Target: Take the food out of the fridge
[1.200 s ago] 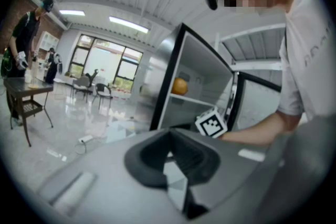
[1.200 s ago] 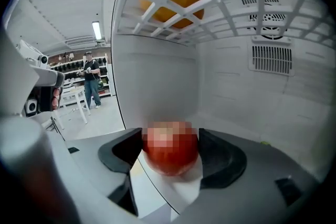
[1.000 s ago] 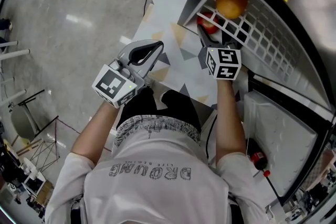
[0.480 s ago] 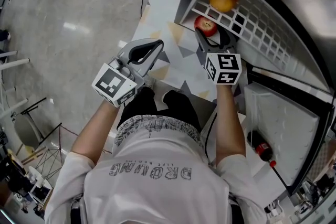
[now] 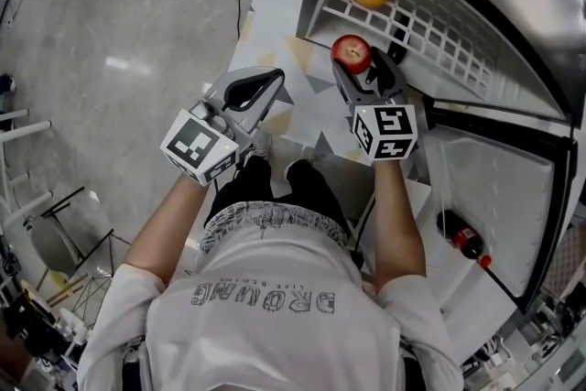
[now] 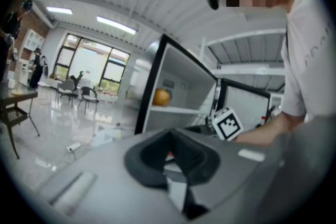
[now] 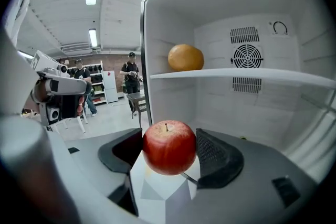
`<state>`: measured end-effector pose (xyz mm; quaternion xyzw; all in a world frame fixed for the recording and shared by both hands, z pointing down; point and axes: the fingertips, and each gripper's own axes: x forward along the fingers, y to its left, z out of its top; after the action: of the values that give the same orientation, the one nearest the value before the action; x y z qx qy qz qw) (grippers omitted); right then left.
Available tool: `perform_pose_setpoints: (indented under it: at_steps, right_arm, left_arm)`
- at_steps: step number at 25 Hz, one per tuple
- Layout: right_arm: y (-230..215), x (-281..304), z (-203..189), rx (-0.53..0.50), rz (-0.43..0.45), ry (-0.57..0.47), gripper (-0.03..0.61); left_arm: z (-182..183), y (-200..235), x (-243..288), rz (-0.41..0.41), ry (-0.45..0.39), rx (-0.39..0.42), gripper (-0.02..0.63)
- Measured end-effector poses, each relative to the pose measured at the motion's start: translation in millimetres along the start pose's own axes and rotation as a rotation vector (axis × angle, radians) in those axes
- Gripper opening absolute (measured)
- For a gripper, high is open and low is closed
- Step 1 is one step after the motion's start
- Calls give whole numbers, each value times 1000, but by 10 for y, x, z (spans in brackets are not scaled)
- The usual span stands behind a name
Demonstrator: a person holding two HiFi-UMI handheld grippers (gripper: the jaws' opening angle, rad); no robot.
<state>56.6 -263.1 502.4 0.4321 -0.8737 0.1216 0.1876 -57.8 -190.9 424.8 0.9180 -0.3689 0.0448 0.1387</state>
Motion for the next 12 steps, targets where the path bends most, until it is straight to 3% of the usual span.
perform_pose_setpoints:
  at_steps: [12]
  right_arm:
    - [133, -600, 313, 30, -38, -87, 298]
  left_arm:
    - [239, -269, -50, -61, -21, 49, 8]
